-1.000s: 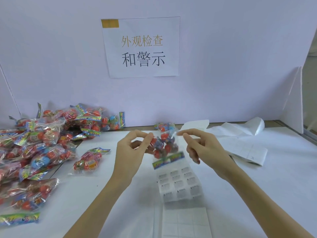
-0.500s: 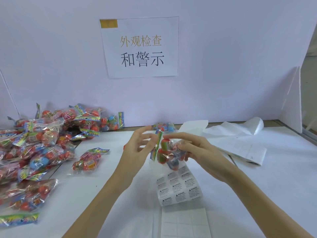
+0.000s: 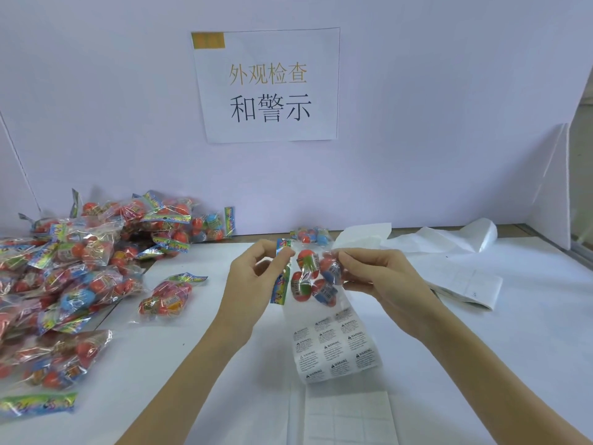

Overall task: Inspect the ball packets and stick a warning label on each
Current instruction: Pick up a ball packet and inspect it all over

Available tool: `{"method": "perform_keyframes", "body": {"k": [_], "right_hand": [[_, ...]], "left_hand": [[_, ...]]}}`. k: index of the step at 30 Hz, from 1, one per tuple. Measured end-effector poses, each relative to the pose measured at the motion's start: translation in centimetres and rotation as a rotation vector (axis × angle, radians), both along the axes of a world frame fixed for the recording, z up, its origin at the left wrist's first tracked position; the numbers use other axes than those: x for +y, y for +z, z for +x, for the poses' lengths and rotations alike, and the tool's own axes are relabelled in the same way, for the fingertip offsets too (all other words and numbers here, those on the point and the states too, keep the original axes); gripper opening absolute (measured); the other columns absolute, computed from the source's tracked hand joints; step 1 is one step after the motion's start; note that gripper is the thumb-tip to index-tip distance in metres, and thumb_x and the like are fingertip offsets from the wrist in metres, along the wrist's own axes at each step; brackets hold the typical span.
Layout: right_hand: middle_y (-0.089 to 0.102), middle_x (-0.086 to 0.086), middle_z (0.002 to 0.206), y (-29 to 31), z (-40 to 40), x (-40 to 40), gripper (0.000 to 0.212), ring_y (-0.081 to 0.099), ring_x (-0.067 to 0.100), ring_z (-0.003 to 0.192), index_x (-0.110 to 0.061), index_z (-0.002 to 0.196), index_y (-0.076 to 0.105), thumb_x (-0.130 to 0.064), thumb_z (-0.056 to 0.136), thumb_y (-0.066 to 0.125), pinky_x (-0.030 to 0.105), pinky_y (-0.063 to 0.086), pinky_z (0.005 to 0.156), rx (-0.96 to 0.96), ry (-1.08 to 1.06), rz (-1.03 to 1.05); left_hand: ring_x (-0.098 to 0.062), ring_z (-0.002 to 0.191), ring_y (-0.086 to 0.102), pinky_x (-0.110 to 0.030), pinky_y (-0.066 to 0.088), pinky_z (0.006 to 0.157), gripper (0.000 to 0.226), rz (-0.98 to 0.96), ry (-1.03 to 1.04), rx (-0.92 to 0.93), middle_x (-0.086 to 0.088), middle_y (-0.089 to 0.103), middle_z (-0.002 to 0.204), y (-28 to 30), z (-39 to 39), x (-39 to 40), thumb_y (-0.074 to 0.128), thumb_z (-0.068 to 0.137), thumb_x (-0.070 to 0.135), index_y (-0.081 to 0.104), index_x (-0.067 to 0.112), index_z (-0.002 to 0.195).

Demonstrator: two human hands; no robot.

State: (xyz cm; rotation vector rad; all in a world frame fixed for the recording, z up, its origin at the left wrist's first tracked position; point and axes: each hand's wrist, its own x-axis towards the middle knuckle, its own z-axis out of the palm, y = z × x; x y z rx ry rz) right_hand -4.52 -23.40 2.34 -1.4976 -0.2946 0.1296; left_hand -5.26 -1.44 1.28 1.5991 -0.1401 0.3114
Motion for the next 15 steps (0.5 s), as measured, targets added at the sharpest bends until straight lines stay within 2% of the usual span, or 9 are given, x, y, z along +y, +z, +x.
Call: {"method": "perform_keyframes", "body": {"k": [3, 4, 6, 8, 11, 15], "right_hand": [[0.080, 0.009, 0.110, 0.1, -0.3, 0.3, 0.023, 0.074, 0.019, 0.099, -0.020, 0.114, 0.081, -0.029, 0.100, 0.065, 0.028, 0.059, 0.085, -0.011, 0.014, -0.006], [0.080, 0.007, 0.110, 0.1, -0.3, 0.4, 0.027, 0.075, 0.019, 0.100, -0.023, 0.119, 0.078, -0.035, 0.098, 0.065, 0.029, 0.059, 0.085, -0.019, 0.040, -0.043], [0.080, 0.004, 0.110, 0.0, -0.5, 0.6, 0.040, 0.076, 0.020, 0.100, -0.028, 0.130, 0.066, -0.046, 0.094, 0.068, 0.028, 0.059, 0.082, -0.011, 0.133, -0.151], [0.080, 0.004, 0.110, -0.3, -0.6, 0.8, 0.039, 0.078, 0.025, 0.099, -0.022, 0.131, 0.063, -0.039, 0.096, 0.071, 0.024, 0.057, 0.075, -0.003, 0.212, -0.216], [0.080, 0.008, 0.108, -0.6, -0.6, 0.7, 0.027, 0.078, 0.027, 0.098, -0.012, 0.123, 0.069, -0.024, 0.100, 0.070, 0.023, 0.055, 0.074, -0.021, 0.225, -0.225], [0.079, 0.015, 0.103, -0.4, -0.4, 0.3, 0.019, 0.074, 0.022, 0.082, -0.007, 0.116, 0.071, -0.016, 0.099, 0.072, 0.023, 0.054, 0.070, -0.045, 0.260, -0.197]], "left_hand": [[-0.021, 0.065, 0.056, -0.042, 0.051, 0.056, 0.022, 0.144, 0.031, -0.142, -0.014, 0.059, 0.081, -0.5, -0.5, -0.3, 0.054, 0.107, 0.024, 0.053, 0.005, 0.097], [-0.019, 0.056, 0.053, -0.037, 0.047, 0.047, 0.022, 0.145, 0.044, -0.157, -0.009, 0.056, 0.073, -0.7, -0.6, -0.5, 0.050, 0.109, 0.025, 0.050, 0.006, 0.096], [-0.015, 0.045, 0.049, -0.029, 0.041, 0.039, 0.021, 0.107, 0.076, -0.161, 0.001, 0.054, 0.067, -1.0, -0.6, -0.7, 0.045, 0.109, 0.028, 0.048, 0.014, 0.094], [-0.013, 0.043, 0.046, -0.026, 0.038, 0.038, 0.020, 0.084, 0.104, -0.166, 0.004, 0.053, 0.066, -1.0, -0.4, -0.6, 0.046, 0.109, 0.029, 0.048, 0.019, 0.092], [-0.015, 0.048, 0.041, -0.026, 0.036, 0.043, 0.022, 0.129, 0.141, -0.204, 0.002, 0.051, 0.067, -1.1, 0.1, -0.2, 0.051, 0.109, 0.029, 0.050, 0.020, 0.089], [-0.016, 0.046, 0.040, -0.025, 0.037, 0.044, 0.020, 0.210, 0.152, -0.227, 0.003, 0.054, 0.062, -1.0, 0.6, 0.4, 0.055, 0.107, 0.029, 0.056, 0.019, 0.090]]}}
